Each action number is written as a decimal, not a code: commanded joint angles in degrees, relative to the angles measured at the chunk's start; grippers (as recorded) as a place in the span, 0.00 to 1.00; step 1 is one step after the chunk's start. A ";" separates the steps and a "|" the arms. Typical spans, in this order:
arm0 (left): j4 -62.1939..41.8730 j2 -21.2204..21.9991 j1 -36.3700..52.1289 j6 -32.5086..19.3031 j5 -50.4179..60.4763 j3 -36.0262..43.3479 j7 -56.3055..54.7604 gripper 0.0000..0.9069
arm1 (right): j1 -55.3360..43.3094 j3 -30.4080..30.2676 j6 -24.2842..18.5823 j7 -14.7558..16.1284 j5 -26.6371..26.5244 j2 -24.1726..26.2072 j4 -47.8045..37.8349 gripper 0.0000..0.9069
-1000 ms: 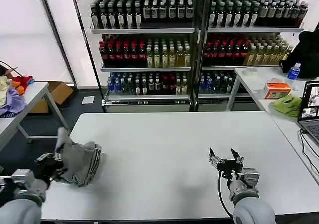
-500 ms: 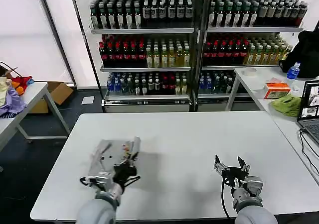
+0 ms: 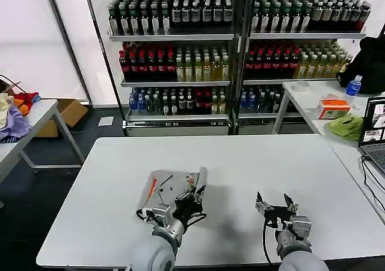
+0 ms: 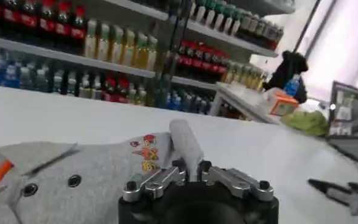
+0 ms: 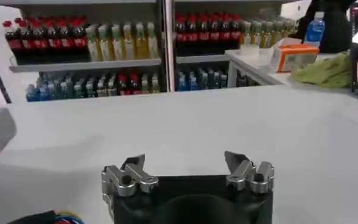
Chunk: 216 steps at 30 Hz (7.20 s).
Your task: Fold and organize the clothes.
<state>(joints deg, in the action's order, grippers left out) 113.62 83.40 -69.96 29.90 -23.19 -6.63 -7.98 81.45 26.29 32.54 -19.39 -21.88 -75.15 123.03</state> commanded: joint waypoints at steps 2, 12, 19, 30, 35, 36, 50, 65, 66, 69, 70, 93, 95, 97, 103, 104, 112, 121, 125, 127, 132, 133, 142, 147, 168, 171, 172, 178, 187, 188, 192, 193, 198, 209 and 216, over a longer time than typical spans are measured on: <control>6.13 0.09 1.29 -1.54 -9.28 -0.82 -0.13 1.00 | -5.85 -4.03 0.63 -3.24 -13.69 1.06 -1.75 1.00; 9.09 -7.78 1.05 -0.84 -7.41 -14.68 -2.77 1.00 | -14.65 -13.54 0.76 -12.46 -30.33 1.31 -3.73 1.00; 7.69 -11.08 -2.55 -0.54 -5.90 -21.19 -4.26 1.00 | -15.68 -19.71 0.81 -15.49 -31.85 -0.10 -7.58 1.00; 9.58 -11.04 -5.64 -0.80 -5.12 -22.31 -4.51 1.00 | -13.67 -21.27 0.67 -15.93 -30.60 -2.88 -10.03 0.69; 8.66 -10.88 -5.63 -0.50 -4.83 -21.75 -4.46 1.00 | -13.34 -21.13 0.62 -15.58 -29.09 -3.42 -9.71 0.02; 8.39 -10.79 -5.56 -0.51 -4.85 -21.60 -4.46 1.00 | -13.33 -21.11 0.62 -15.44 -28.76 -3.50 -9.64 0.00; 7.07 -9.89 -4.66 -0.36 -5.09 -21.13 -4.46 1.00 | -13.50 -20.05 0.69 -14.27 -26.81 -0.62 -9.00 0.00; 8.36 -8.72 -5.85 -0.01 -4.95 -21.05 -4.95 1.00 | -14.63 -11.50 0.82 -11.98 -31.39 14.16 -9.09 0.00; 8.40 -8.53 -5.83 0.04 -4.90 -20.87 -5.00 1.00 | -14.91 -10.32 0.84 -11.33 -31.38 16.04 -9.57 0.00; 8.45 -7.98 -5.69 0.35 -4.81 -20.37 -5.24 1.00 | -15.42 -7.80 0.88 -9.70 -29.82 19.31 -11.65 0.00; 8.49 -7.78 -5.66 0.45 -4.80 -20.09 -5.32 1.00 | -15.64 -7.31 0.86 -9.00 -28.13 19.93 -12.65 0.00; 10.91 -6.35 -10.00 0.58 -2.97 -19.78 -4.86 1.00 | -22.67 -18.70 -1.85 4.19 3.29 7.88 -7.88 1.00; 11.93 -6.25 -10.93 0.57 -3.04 -20.13 -4.82 1.00 | -25.16 -21.31 -2.66 3.98 3.45 6.87 -10.37 1.00; 12.64 -6.21 -11.92 0.58 -3.02 -20.52 -4.79 1.00 | -27.14 -23.37 -3.87 3.58 4.04 6.16 -13.42 1.00; 14.92 -6.79 -13.80 0.85 -3.16 -22.05 -4.87 1.00 | -29.74 -27.13 0.08 0.84 1.93 5.61 -18.26 1.00; 15.25 -6.79 -14.20 0.88 -3.16 -22.25 -4.88 1.00 | -29.82 -27.22 0.58 0.19 0.97 5.54 -18.49 1.00; 16.01 -6.08 -16.56 0.52 -2.84 -22.65 -4.83 1.00 | -27.53 -27.69 0.78 -2.77 0.59 4.83 -19.87 1.00; 15.96 -6.25 -16.83 0.46 -2.80 -22.38 -4.70 1.00 | -24.77 -24.58 0.70 -2.84 1.27 3.26 -21.00 1.00; 15.77 -6.46 -16.83 0.45 -2.79 -22.24 -4.56 1.00 | -23.93 -23.03 0.67 -2.70 1.07 2.35 -21.16 1.00; 15.66 -6.50 -16.86 0.48 -2.85 -22.05 -4.44 1.00 | -23.73 -22.71 0.64 -2.61 1.09 1.81 -21.42 1.00; 15.30 -6.49 -16.97 0.49 -2.81 -21.81 -4.12 1.00 | -23.68 -20.91 0.58 -2.57 0.52 0.05 -20.40 1.00; 15.23 -6.50 -16.98 0.47 -2.81 -21.81 -4.11 1.00 | -23.49 -20.26 0.55 -2.60 0.49 -0.31 -19.46 1.00; 14.98 -6.27 -16.93 0.36 -2.79 -21.54 -3.92 1.00 | -16.79 -17.30 0.57 -2.44 0.94 4.42 -9.38 1.00; 14.44 -5.71 -16.50 0.37 -2.46 -21.03 -3.97 1.00 | -15.07 -16.05 0.57 -1.95 -1.29 5.55 -11.50 1.00; 15.42 -6.15 -17.09 0.44 -2.38 -21.61 -3.82 1.00 | -16.60 -15.35 0.79 -4.74 -7.50 6.32 -9.50 1.00; 15.78 -6.05 -16.94 -0.66 -1.64 -21.67 -3.79 1.00 | -16.01 -12.83 0.76 -5.12 -8.95 7.86 -6.61 1.00; 15.92 -6.02 -16.90 -1.48 -0.73 -21.80 -3.63 1.00 | -15.60 -11.56 0.70 -5.06 -8.92 8.35 -5.39 1.00; 16.03 -6.02 -16.80 -7.08 2.18 -23.39 -2.79 1.00 | -10.84 0.76 0.56 -3.01 -5.27 11.92 0.32 1.00; 12.60 -5.39 -14.55 -11.54 6.40 -24.84 -0.02 1.00 | 1.38 9.41 -1.00 -2.74 -3.39 15.48 3.88 1.00; 12.54 -5.36 -14.61 -11.55 7.06 -24.54 0.18 1.00 | 1.69 9.25 -1.05 -2.90 -3.12 14.69 4.09 1.00; 12.71 -5.14 -14.28 -11.35 5.26 -23.95 -2.06 1.00 | 0.84 8.39 -0.49 -3.26 -3.04 12.55 4.59 1.00; 12.90 -5.30 -14.38 -11.15 4.84 -24.00 -2.03 1.00 | 0.71 7.98 -0.39 -3.28 -2.76 12.07 4.89 1.00; 13.55 -5.29 -14.64 -10.91 4.57 -24.01 -1.93 1.00 | -0.03 7.15 0.17 -2.92 -1.91 11.88 4.97 1.00; 12.55 -5.29 -14.14 -10.67 4.47 -24.03 -1.45 1.00 | 2.09 6.29 -0.14 -1.70 1.99 11.75 4.27 1.00; 10.24 -5.51 -12.29 -10.90 4.69 -23.38 -1.53 1.00 | 2.57 6.05 -0.30 -1.79 2.56 10.33 3.62 1.00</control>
<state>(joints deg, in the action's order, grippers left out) 125.82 77.99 -83.67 19.41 -18.65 -30.25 -9.46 82.46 32.04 32.51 -21.44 -21.03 -63.95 126.65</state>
